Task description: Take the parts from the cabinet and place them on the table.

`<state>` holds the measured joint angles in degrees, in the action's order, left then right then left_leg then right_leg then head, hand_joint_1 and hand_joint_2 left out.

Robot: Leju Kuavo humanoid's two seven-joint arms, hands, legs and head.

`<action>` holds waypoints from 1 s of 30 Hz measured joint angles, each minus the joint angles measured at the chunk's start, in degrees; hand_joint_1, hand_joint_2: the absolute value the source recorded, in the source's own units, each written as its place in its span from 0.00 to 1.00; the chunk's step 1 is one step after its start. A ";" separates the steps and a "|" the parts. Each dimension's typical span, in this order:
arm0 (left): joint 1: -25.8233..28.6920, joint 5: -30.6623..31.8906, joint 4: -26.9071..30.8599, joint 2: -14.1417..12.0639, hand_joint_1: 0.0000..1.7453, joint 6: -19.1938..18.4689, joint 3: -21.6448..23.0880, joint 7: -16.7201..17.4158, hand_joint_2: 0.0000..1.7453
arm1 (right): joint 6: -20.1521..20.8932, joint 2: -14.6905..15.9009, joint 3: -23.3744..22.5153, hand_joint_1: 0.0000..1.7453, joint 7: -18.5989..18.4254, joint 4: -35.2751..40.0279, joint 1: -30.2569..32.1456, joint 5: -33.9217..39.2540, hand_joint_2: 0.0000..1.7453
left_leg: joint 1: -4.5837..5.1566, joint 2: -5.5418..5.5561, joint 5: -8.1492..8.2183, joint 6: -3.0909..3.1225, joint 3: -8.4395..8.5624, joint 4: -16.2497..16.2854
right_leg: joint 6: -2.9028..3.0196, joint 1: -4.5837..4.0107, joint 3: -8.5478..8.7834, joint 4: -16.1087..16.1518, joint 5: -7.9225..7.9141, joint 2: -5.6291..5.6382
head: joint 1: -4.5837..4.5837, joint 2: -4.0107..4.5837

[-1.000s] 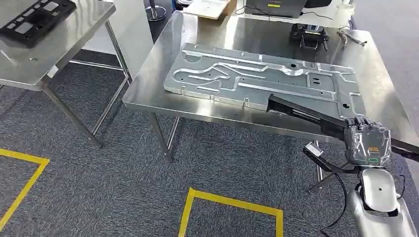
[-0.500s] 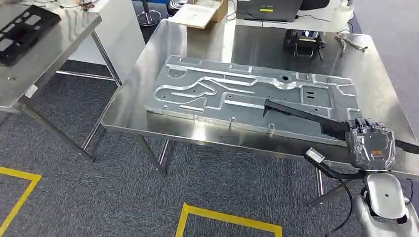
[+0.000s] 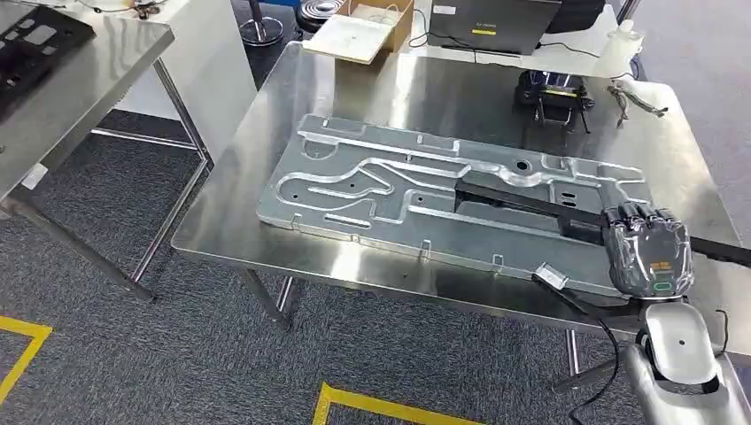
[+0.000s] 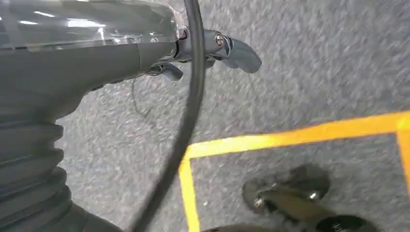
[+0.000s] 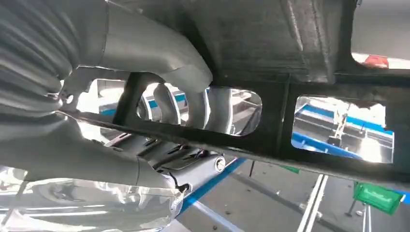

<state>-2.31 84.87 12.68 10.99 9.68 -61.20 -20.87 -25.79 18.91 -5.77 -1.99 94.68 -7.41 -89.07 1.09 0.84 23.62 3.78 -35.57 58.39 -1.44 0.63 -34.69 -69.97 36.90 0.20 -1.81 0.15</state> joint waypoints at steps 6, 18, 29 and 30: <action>-0.20 0.00 -0.02 0.37 0.00 -0.20 0.00 0.13 1.00 | 0.09 0.00 0.92 1.00 -0.07 -1.12 -0.21 0.00 1.00 | -0.32 0.30 2.24 -1.01 2.14 0.69 | -1.47 1.46 -0.78 7.72 -10.85 -0.21 | 0.00 0.00; -3.22 1.11 0.00 4.35 0.00 5.01 0.02 5.20 1.00 | 0.66 -0.15 6.37 1.00 -8.84 -8.67 -3.23 -0.96 1.00 | -0.62 0.05 9.41 -3.90 -6.70 18.34 | 1.50 1.18 0.38 10.28 -9.89 -0.53 | -0.04 0.00; -8.90 0.89 -3.56 9.33 0.00 7.06 3.65 10.56 1.00 | -1.12 -2.08 11.41 1.00 -12.85 -23.13 -11.63 -0.98 1.00 | -0.61 -0.48 2.30 -0.80 2.91 -0.43 | -1.06 0.98 -0.82 6.18 -8.14 -0.38 | 0.00 0.00; -9.70 0.79 -4.05 9.57 0.00 7.04 4.07 10.91 1.00 | -1.22 -2.41 11.81 1.00 -13.14 -24.35 -12.55 -0.98 1.00 | -0.56 -0.72 2.38 -0.60 2.95 -0.36 | -1.10 0.85 -3.17 2.21 -6.31 -0.27 | 0.00 0.00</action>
<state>-12.01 85.66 8.63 20.56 16.72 -57.13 -9.97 -27.02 16.50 6.03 -15.13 70.33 -19.96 -90.05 0.53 0.12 26.00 3.18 -32.62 58.02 -2.54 1.48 -37.86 -67.75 30.60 -0.06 -1.81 0.15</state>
